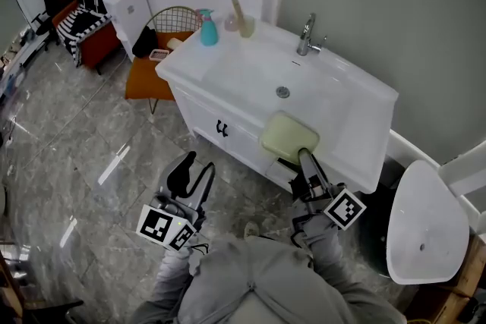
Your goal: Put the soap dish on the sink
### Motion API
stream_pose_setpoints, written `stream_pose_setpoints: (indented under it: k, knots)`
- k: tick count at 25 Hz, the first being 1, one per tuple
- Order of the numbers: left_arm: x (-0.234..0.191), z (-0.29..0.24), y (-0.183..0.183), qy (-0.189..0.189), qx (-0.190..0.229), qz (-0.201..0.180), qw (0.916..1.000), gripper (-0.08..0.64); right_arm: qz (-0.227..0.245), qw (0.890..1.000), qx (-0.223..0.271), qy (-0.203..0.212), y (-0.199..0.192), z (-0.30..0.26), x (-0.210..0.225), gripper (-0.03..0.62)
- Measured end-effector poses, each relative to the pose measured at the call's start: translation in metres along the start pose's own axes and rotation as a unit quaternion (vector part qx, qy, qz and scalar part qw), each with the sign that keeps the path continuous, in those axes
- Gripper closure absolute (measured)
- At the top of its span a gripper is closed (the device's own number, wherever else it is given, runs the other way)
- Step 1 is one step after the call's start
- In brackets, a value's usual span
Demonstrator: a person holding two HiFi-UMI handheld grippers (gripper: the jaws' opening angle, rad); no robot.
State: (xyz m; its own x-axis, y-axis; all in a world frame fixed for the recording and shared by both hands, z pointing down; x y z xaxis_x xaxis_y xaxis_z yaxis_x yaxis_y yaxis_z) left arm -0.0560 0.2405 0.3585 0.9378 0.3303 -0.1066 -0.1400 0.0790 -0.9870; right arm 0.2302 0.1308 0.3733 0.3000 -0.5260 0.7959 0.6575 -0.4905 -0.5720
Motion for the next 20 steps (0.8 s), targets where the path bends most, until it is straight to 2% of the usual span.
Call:
stream_pose_setpoints:
  k: [5, 11, 20]
  knots:
    - [-0.008, -0.047, -0.003, 0.007, -0.005, -0.005, 1.0000, 0.359, -0.006, 1.000, -0.012, 0.002, 0.025, -0.037, 0.030, 0.518]
    - [-0.022, -0.084, -0.011, 0.011, -0.011, -0.012, 0.9998, 0.359, -0.012, 1.000, -0.021, -0.001, 0.038, -0.074, 0.056, 0.518]
    - [-0.077, -0.156, -0.022, -0.008, -0.019, -0.014, 0.9997, 0.359, -0.009, 1.000, -0.010, -0.017, 0.052, -0.146, 0.103, 0.518]
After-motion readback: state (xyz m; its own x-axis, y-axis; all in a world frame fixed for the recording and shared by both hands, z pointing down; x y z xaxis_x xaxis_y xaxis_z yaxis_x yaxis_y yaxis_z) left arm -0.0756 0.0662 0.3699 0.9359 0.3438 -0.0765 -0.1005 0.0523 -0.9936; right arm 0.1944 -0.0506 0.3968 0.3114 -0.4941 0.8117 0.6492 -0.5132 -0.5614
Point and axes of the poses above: the fingertips, and each gripper's own axes: z backward along the fingers, x to its right, y out of its top, the point moved 7 cm from there along z, backward along the fingers, and after that the axes turned 1 degree about x, right-handed, at the moved point
